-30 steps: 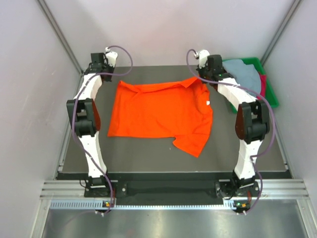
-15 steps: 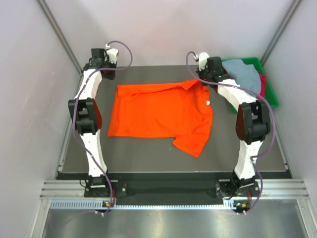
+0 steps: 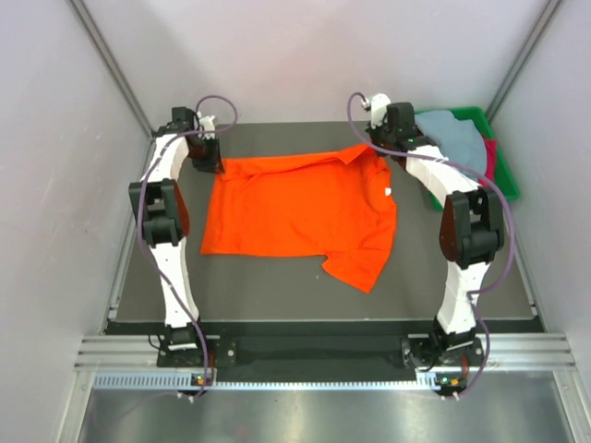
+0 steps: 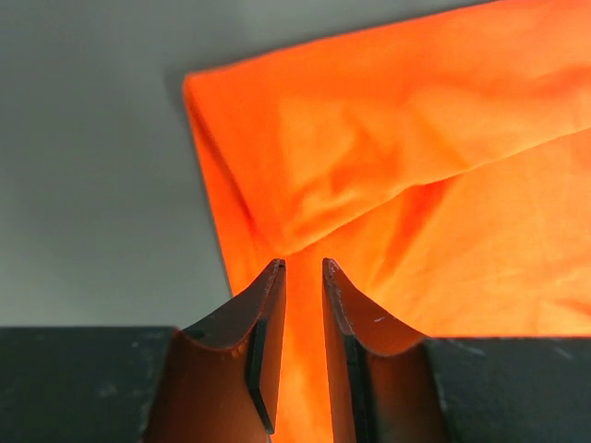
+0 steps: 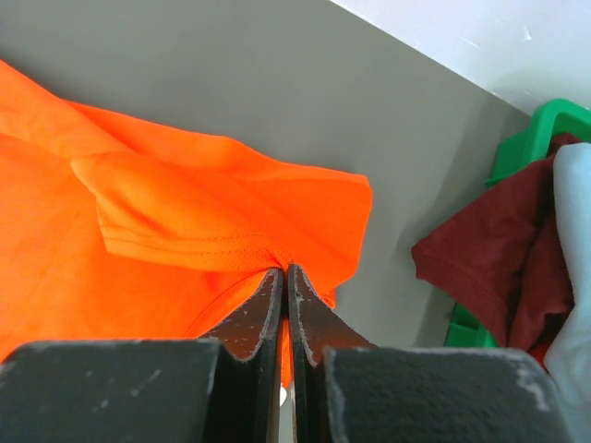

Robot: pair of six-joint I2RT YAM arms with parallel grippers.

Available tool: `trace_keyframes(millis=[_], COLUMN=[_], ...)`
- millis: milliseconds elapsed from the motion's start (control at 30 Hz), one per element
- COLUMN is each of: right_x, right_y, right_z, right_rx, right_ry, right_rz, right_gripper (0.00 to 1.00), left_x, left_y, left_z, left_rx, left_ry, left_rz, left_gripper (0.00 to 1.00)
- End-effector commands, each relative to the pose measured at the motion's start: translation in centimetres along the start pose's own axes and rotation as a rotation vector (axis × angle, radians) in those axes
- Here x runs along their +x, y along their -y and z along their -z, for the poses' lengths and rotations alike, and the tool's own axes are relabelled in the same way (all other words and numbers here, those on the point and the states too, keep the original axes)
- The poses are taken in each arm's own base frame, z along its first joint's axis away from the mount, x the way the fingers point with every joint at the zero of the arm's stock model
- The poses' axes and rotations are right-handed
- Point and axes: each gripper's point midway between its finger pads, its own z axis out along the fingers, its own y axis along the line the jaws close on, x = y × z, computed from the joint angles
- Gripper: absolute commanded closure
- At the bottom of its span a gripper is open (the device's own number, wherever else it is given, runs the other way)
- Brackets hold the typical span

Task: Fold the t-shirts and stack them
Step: Fold the tshirt

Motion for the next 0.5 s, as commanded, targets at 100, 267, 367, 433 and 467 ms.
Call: trace_keyframes(millis=[100, 267, 367, 433, 467], right_x=[-3.7, -3.7, -3.5, -3.7, -3.6], right_y=[0.2, 0.1, 0.2, 0.2, 0.2], right_z=[0.5, 0.5, 0.4, 0.4, 0.4], right_rx=[0.008, 0.007, 0.009, 0.009, 0.01], right_ry=[0.093, 0.091, 0.087, 0.091, 0.09], right_rz=[0.002, 0.002, 0.003, 0.003, 0.004], right_gripper=[1.0, 1.0, 1.0, 1.0, 1.0], left_x=[0.1, 1.0, 1.3, 1.6, 1.7], left_y=[0.1, -0.4, -0.8, -1.3, -1.5], left_z=[0.2, -0.9, -1.8, -2.5, -2.6], left_rx=[0.033, 0.03, 0.028, 0.012, 0.009], left_ry=[0.001, -0.028, -0.036, -0.047, -0.049], left_rz=[0.066, 0.074, 0.081, 0.078, 0.077], left_gripper=[0.71, 0.72, 0.71, 0.71, 0.71])
